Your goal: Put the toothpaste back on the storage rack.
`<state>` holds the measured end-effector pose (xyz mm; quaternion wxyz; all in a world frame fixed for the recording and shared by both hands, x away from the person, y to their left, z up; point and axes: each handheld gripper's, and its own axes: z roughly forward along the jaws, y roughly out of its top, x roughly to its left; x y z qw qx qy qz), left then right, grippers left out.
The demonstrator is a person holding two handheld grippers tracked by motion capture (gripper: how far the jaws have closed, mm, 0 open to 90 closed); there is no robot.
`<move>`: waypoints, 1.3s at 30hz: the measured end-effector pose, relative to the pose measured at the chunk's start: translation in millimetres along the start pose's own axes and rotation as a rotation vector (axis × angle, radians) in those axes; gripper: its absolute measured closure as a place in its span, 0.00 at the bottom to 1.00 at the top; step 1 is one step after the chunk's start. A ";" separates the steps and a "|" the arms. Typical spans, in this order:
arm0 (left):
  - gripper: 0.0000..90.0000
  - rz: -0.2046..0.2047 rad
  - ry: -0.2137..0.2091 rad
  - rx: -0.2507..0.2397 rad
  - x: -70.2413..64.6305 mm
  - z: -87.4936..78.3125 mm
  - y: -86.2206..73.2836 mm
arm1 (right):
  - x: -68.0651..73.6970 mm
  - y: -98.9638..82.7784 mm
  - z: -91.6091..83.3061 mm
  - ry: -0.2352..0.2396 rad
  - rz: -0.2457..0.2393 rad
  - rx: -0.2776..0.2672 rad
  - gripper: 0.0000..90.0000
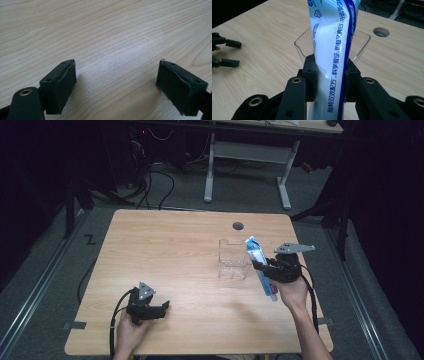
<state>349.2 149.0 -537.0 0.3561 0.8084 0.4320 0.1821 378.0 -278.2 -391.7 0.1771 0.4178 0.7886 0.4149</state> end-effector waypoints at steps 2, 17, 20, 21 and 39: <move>0.18 0.000 0.000 0.001 0.0 0.0 0.0 | 0.9 3.1 0.4 -0.009 0.001 -0.008 0.78; 0.18 0.001 0.001 0.000 0.0 0.0 0.0 | -1.3 22.5 12.3 -0.012 0.011 -0.054 0.78; 0.18 0.000 0.000 0.001 -0.1 0.0 0.0 | -0.2 25.2 14.5 -0.010 0.006 -0.053 0.78; 0.18 0.001 0.001 0.000 0.0 0.0 0.0 | 0.6 26.6 15.7 -0.008 0.006 -0.053 0.78; 0.18 0.001 0.001 0.000 0.0 0.0 0.0 | -0.8 47.7 29.6 -0.014 0.023 -0.082 0.78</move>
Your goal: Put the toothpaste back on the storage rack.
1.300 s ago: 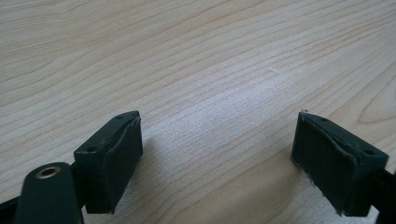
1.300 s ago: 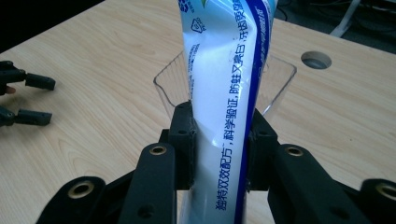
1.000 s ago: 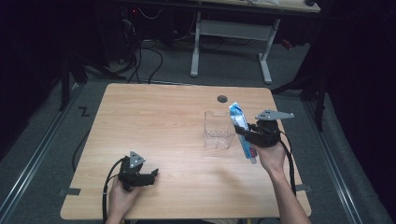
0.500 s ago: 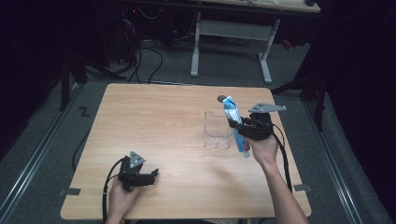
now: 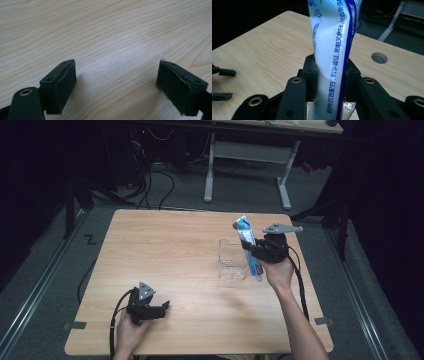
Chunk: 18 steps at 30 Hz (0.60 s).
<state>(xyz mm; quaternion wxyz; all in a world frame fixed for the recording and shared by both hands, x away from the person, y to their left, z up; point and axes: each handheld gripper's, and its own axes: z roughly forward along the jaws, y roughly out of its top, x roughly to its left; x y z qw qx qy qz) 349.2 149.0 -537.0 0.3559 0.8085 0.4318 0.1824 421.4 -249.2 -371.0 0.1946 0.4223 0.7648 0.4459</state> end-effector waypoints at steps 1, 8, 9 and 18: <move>0.18 0.000 0.000 0.000 0.0 0.0 0.0 | -0.8 0.2 0.9 0.000 0.000 -0.002 0.78; 0.18 0.000 0.000 0.000 0.0 0.0 0.0 | -3.3 3.8 3.8 -0.001 0.013 -0.007 0.78; 0.18 0.000 0.000 0.001 -0.1 0.0 -0.1 | -3.4 5.5 4.2 -0.001 0.017 -0.015 0.78; 0.18 0.003 -0.002 0.001 -0.2 -0.1 -0.1 | -1.2 15.4 11.3 -0.007 0.015 -0.020 0.78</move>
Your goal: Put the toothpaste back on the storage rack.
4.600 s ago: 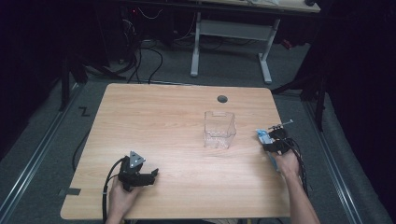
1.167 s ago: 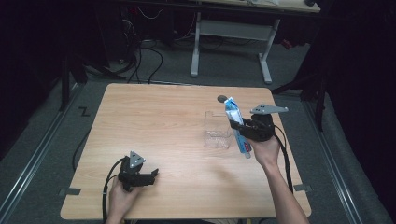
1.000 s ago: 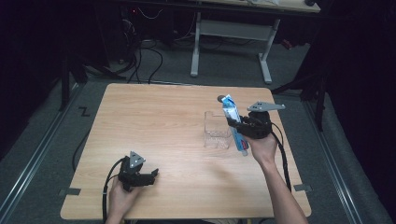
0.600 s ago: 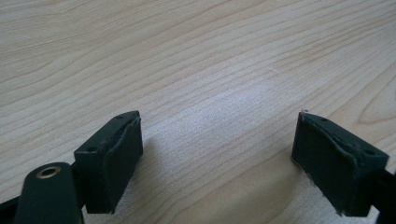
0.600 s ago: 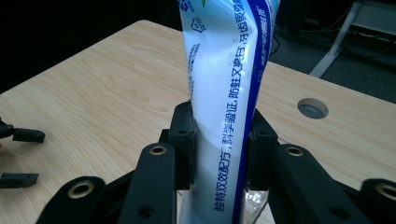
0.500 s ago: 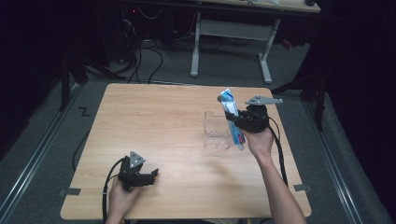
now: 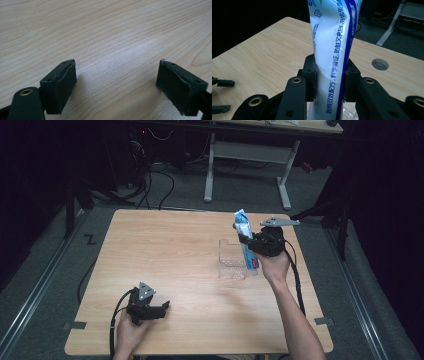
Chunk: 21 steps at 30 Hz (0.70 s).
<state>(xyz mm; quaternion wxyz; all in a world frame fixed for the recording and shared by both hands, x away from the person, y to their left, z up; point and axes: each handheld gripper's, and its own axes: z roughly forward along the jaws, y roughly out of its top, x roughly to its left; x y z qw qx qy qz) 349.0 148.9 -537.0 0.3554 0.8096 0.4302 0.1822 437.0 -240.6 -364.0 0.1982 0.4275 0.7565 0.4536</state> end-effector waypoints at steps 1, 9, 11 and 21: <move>0.18 0.000 0.000 0.000 0.0 0.0 0.0 | 1.0 1.9 2.6 -0.005 -0.003 -0.003 0.78; 0.18 0.001 -0.001 0.001 0.0 -0.1 0.0 | 3.5 10.8 13.3 -0.017 -0.005 -0.003 0.77; 0.18 0.001 -0.001 0.001 0.0 0.0 0.0 | 4.0 11.8 15.3 -0.016 -0.005 -0.003 0.77; 0.18 0.002 -0.001 0.001 -0.2 0.1 0.2 | 3.1 13.3 23.9 -0.028 -0.006 -0.026 0.77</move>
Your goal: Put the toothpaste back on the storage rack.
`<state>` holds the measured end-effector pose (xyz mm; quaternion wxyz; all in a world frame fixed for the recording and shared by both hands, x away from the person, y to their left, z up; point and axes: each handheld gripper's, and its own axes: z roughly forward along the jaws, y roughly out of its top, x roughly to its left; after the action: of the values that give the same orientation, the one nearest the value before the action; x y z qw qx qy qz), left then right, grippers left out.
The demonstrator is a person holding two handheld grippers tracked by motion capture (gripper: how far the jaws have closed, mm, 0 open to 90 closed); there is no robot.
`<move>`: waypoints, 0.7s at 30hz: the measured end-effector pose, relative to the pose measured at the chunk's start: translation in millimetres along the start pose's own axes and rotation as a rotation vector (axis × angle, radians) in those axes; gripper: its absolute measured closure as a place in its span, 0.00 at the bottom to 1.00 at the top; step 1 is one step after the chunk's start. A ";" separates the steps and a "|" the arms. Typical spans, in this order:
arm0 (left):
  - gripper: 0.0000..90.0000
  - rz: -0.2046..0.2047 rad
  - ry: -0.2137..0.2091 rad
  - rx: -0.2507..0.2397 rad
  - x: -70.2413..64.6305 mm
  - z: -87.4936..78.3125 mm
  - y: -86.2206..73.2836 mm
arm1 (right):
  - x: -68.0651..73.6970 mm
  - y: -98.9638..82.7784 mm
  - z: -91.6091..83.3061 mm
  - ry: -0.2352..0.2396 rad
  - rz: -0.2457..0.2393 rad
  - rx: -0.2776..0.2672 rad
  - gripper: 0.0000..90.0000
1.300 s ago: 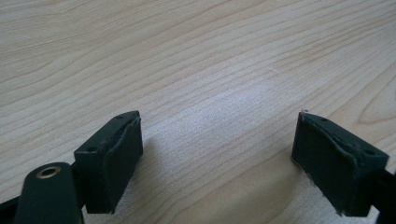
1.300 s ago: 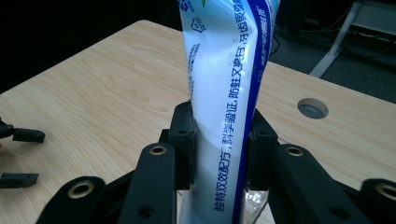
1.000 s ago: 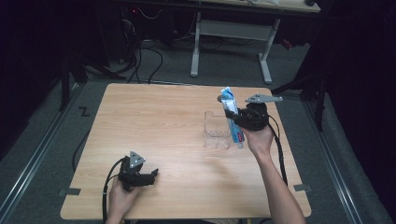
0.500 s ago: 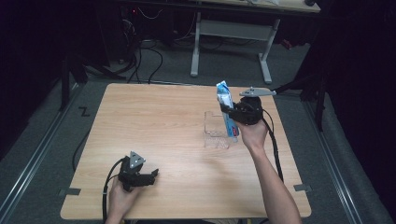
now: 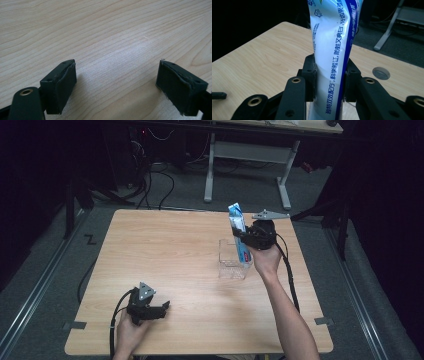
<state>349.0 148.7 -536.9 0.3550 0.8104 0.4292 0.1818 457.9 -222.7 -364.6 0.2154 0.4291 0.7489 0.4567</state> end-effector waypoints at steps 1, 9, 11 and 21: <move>0.18 0.000 0.000 0.000 0.0 0.0 0.0 | 0.2 -0.2 1.3 -0.003 -0.004 -0.001 0.77; 0.18 0.000 0.000 0.001 0.1 0.0 0.0 | -4.2 -3.4 10.6 -0.026 0.020 -0.008 0.77; 0.18 0.000 0.000 0.001 0.0 0.0 0.0 | -6.0 -3.4 11.0 -0.037 0.025 -0.009 0.77; 0.18 0.000 0.000 0.000 0.0 0.0 0.0 | -13.3 -6.3 13.4 -0.068 0.051 -0.009 0.77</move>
<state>349.0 148.7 -536.9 0.3550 0.8105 0.4292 0.1815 471.8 -228.5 -377.6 0.2310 0.4623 0.7281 0.4504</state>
